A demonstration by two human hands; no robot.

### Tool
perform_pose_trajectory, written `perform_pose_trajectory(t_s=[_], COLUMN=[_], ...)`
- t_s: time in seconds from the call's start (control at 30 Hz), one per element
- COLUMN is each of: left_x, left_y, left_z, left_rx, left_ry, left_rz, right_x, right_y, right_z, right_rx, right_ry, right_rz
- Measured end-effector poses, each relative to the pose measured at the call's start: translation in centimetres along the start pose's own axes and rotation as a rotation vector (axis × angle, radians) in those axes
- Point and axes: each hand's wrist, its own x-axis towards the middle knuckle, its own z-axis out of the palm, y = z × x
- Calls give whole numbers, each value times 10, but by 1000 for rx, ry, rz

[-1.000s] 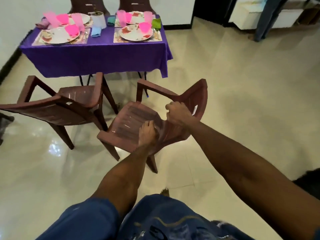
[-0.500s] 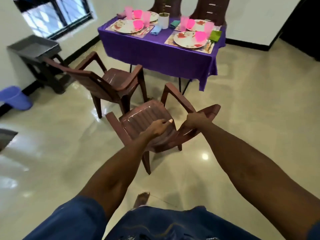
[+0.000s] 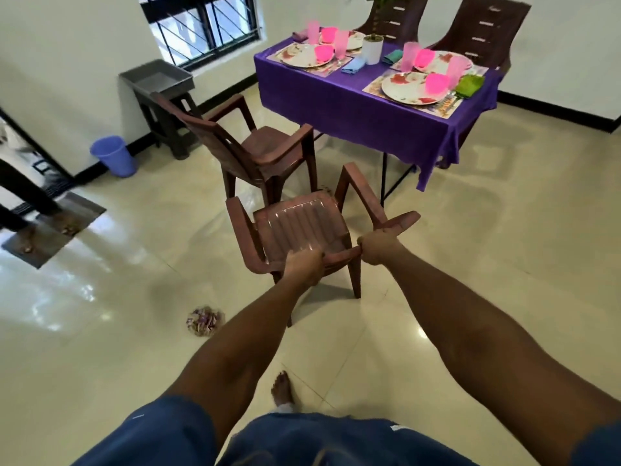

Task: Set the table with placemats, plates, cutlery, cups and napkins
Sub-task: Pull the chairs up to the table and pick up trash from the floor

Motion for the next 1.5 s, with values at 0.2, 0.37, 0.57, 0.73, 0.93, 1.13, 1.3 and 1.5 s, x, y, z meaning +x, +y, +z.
perform_pose_trajectory(t_s=[0.2,0.37,0.57,0.73,0.93,1.13,1.3,1.5], left_x=[-7,-5,-9,8,45,81,125,157], left_y=[-13,-48,-83,-101,-117,-152,-179,-191], left_z=[19,8,-4,-10,-24,-42,-64,-78], left_rx=[230,311,440,441,451,414,365,345], left_ry=[105,27,66,80,104,88,10,22], left_rz=[103,237,276,203,217,298,310,302], right_x=[-15,-38,-38,-38,-11,35,70,100], right_y=[-8,-41,-89,-111,-99,-113,-139,-141], right_z=[39,31,36,29,40,33,14,-9], right_rx=[-225,-239,-164,-76,74,85,141,113], right_ry=[286,277,207,276,316,338,304,258], right_rz=[-84,-130,-33,-9,198,306,430,516])
